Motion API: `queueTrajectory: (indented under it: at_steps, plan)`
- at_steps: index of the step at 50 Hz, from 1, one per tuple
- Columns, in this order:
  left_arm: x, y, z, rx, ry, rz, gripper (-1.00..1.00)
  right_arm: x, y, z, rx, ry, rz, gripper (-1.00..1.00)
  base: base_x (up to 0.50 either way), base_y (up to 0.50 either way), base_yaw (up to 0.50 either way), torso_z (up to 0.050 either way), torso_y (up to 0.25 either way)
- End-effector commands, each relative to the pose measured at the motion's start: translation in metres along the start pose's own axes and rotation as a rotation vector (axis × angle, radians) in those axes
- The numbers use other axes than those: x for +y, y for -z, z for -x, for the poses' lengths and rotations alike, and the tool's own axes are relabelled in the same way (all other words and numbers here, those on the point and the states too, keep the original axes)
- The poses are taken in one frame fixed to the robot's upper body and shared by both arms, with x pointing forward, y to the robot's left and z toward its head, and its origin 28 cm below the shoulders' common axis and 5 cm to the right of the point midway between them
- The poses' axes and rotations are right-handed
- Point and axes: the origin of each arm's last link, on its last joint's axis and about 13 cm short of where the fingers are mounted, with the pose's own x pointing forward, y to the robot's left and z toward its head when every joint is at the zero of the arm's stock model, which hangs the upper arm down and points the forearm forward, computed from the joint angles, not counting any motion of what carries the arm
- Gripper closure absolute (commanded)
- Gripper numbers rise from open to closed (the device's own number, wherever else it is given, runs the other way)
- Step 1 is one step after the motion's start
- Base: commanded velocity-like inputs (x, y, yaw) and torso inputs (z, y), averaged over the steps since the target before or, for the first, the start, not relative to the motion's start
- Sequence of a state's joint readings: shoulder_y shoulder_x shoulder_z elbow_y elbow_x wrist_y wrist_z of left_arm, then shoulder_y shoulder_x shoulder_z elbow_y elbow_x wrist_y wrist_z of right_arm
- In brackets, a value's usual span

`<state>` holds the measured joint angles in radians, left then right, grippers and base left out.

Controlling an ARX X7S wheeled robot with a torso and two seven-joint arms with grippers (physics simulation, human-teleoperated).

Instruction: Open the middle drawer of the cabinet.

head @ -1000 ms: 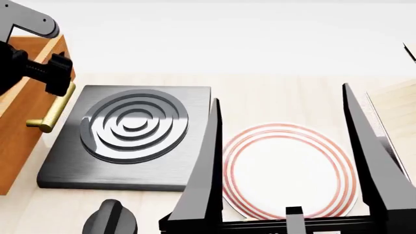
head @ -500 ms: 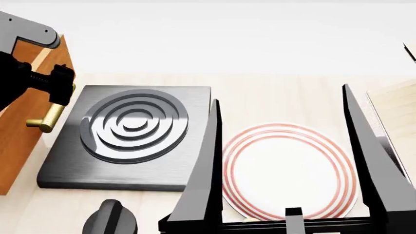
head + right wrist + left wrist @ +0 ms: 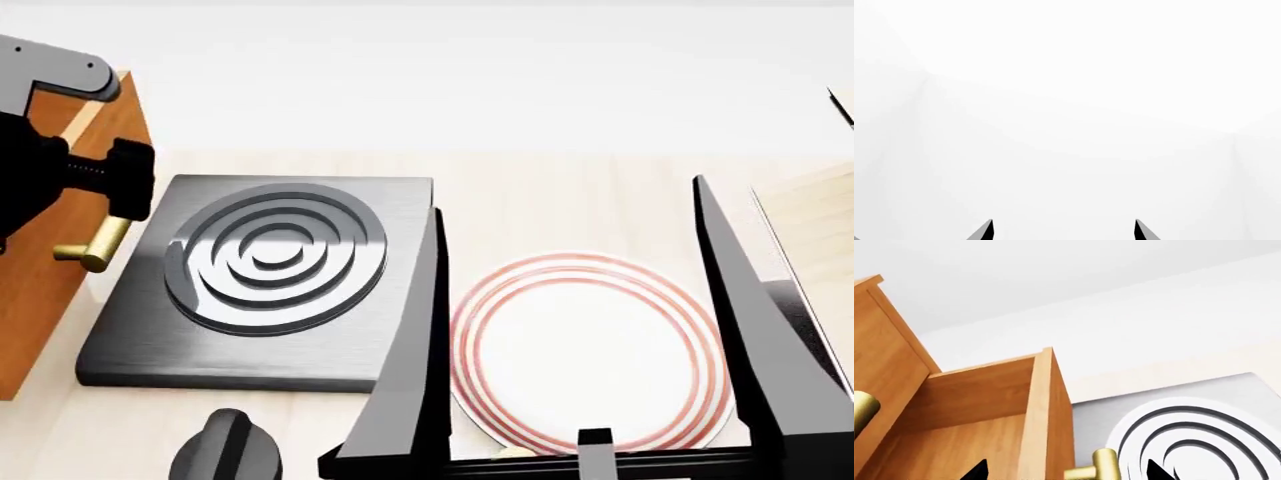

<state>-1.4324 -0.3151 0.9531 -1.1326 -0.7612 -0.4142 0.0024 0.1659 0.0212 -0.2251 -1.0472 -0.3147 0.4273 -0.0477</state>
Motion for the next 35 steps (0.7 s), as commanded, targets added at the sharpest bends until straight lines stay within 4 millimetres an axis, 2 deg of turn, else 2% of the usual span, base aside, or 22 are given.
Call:
queueTrajectory:
  at_steps: [1,35]
  plan:
    - [-0.0072,0.0006,-0.0044,0.012,0.031,0.014,-1.0,-0.0022,-0.0002,0.0004,0.002,0.007,0.023,-1.0,0.0,0.0,0.0,0.0,0.0]
    - [-0.0135,0.0091,-0.0067,0.047,0.03,0.078,-1.0,-0.0013,-0.0001,-0.0005,0.007,0.0,0.025,-1.0,0.0,0.0,0.0,0.0,0.0]
